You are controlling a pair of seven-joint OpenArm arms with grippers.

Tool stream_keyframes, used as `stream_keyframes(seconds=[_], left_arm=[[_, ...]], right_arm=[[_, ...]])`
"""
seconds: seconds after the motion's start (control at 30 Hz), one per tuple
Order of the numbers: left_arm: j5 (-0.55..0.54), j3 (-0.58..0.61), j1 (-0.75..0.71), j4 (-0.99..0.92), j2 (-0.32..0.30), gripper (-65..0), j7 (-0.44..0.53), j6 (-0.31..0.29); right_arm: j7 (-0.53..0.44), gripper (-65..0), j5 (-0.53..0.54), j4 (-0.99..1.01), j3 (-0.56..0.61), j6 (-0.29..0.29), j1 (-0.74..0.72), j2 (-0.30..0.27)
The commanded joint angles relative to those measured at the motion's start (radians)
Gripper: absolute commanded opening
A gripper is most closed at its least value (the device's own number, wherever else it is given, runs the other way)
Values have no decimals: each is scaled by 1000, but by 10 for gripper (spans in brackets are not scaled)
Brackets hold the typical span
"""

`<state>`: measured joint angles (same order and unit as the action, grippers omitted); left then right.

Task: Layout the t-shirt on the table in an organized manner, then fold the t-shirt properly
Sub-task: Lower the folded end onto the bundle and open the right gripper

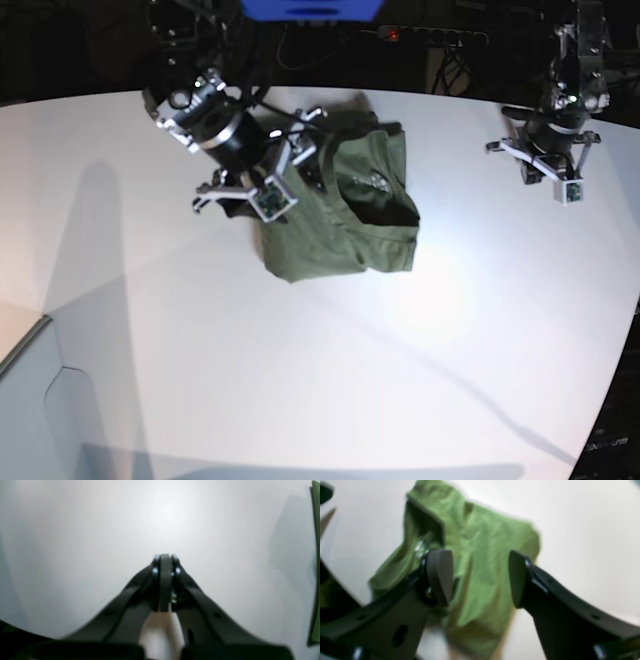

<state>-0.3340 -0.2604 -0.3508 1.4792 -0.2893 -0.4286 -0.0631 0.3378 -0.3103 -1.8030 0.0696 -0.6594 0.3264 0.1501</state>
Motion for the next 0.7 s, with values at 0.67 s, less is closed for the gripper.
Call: stream_keyframes(seconds=[0.67], left_arm=[[-1, -184, -31, 123, 22, -525, -168, -1]], right_arm=[[-27, -296, 15, 452, 293, 8, -164, 7]])
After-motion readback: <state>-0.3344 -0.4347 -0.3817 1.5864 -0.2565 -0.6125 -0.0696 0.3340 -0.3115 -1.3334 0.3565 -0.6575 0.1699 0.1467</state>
